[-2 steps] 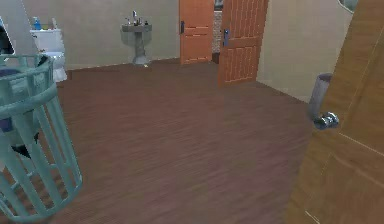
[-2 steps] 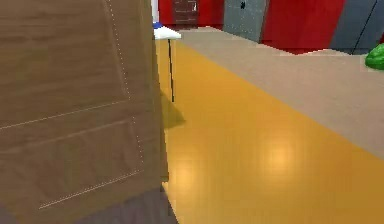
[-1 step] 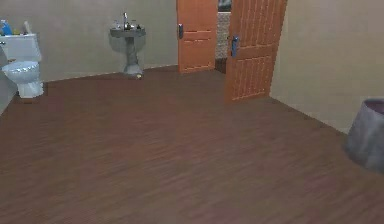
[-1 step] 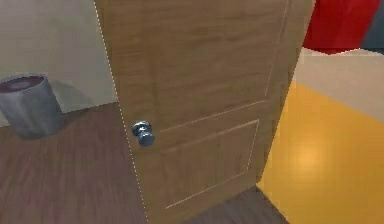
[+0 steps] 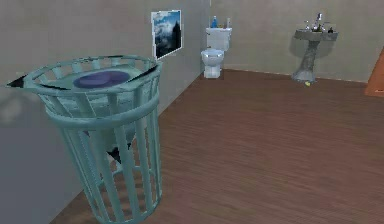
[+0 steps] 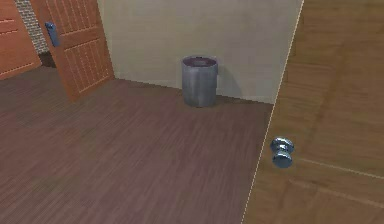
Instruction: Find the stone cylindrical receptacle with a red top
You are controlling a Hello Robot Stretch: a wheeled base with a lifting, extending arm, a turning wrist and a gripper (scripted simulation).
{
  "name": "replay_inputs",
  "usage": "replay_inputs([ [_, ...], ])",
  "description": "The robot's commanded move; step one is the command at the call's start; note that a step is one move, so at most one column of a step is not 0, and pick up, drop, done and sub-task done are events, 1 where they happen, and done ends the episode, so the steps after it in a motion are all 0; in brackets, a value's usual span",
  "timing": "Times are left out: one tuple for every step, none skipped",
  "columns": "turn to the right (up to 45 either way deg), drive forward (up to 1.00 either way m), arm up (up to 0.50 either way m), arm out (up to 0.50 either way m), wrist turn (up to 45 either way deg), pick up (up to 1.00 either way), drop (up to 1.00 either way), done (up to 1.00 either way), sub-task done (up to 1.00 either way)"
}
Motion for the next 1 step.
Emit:
replay_inputs([
  [-3.0,0.00,0.00,0.00,0.0,0.00,0.00,0.00,0.00],
])
